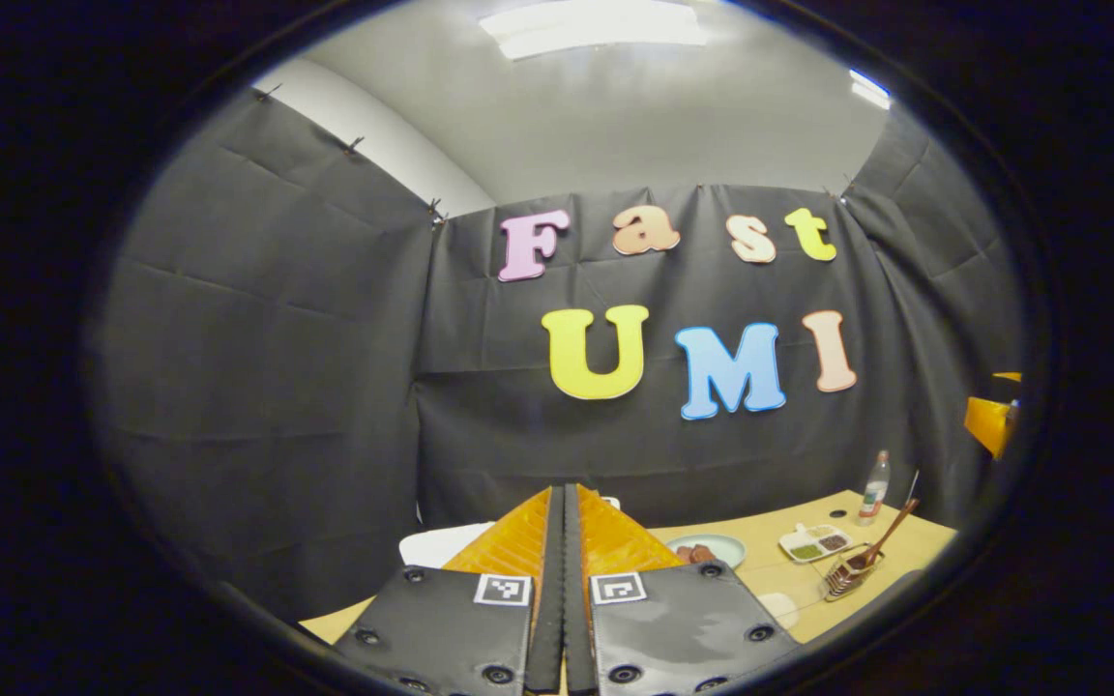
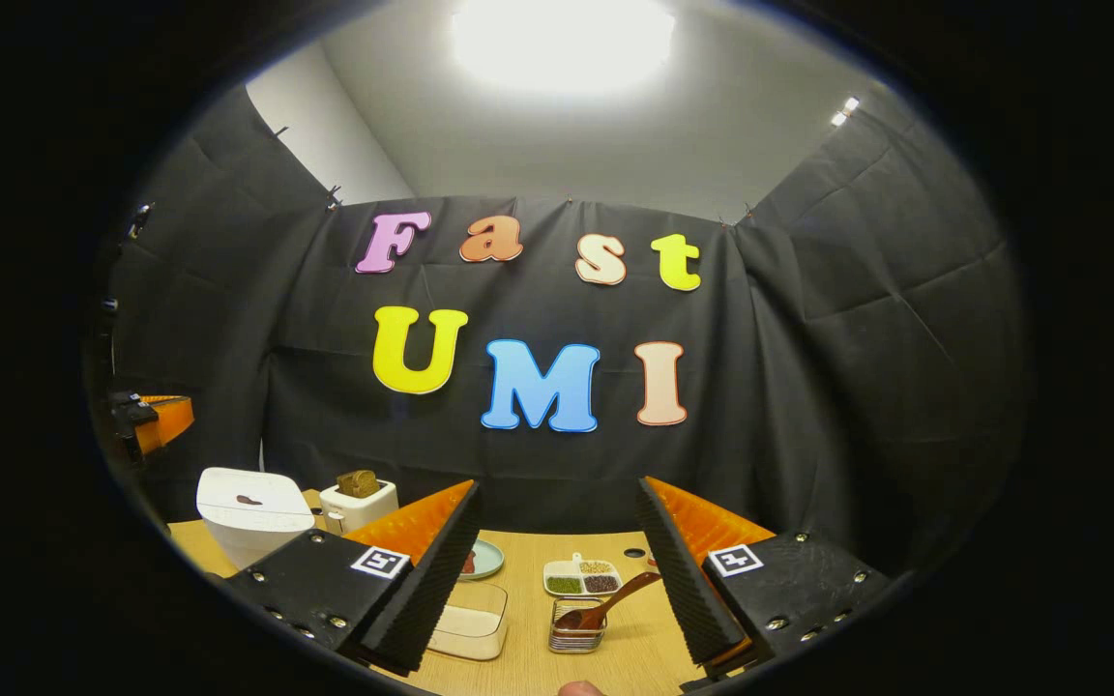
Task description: Close the left gripper, press the button to open the rice cooker; take a wooden spoon from the chopstick holder with the right hand, scoop a spoonful of rice and pour it into the rice cooker, then put the wooden spoon back into the chopstick holder.
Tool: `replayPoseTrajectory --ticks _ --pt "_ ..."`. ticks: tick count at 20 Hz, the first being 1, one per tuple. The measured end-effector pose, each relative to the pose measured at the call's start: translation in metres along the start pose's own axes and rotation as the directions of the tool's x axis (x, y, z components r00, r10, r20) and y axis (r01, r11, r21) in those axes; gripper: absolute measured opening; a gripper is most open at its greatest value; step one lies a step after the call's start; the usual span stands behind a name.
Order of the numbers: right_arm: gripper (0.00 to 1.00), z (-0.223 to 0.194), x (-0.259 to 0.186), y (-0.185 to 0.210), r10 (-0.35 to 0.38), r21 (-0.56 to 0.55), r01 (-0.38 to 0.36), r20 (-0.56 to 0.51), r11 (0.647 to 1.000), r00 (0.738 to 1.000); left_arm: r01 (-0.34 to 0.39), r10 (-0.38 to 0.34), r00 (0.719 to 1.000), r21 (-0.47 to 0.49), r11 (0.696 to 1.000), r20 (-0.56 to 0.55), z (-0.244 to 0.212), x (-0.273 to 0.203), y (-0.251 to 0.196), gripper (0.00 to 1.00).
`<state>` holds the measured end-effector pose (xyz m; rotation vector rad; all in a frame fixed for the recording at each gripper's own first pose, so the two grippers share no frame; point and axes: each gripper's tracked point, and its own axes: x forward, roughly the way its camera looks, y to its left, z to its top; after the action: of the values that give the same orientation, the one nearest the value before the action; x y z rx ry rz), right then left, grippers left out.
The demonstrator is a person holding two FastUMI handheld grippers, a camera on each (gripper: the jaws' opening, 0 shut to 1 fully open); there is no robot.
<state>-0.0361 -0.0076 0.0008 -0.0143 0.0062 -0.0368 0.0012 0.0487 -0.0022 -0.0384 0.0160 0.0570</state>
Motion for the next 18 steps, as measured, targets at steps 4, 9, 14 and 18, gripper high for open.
replayPoseTrajectory --ticks 4,9,14,18 --pt "0.96 -0.002 -0.007 -0.005 -0.024 -0.017 0.024 -0.004 1.0 1.0 0.0 -0.001 0.999 -0.015 1.0 -0.036 -0.014 0.027 0.016 0.07" --pt "0.96 -0.006 -0.013 -0.011 -0.057 -0.013 0.057 -0.021 0.998 0.998 0.005 -0.006 0.996 -0.01 1.0 -0.087 -0.039 0.068 0.03 0.09" --pt "0.96 -0.011 -0.015 -0.015 -0.079 -0.029 0.078 -0.035 0.997 0.996 -0.019 0.015 0.987 -0.025 1.0 -0.159 -0.075 0.103 0.044 0.08" --pt "0.96 -0.017 -0.019 -0.023 -0.101 -0.045 0.098 -0.057 0.994 0.993 -0.029 0.019 0.965 -0.034 0.999 -0.263 -0.123 0.13 0.055 0.11"
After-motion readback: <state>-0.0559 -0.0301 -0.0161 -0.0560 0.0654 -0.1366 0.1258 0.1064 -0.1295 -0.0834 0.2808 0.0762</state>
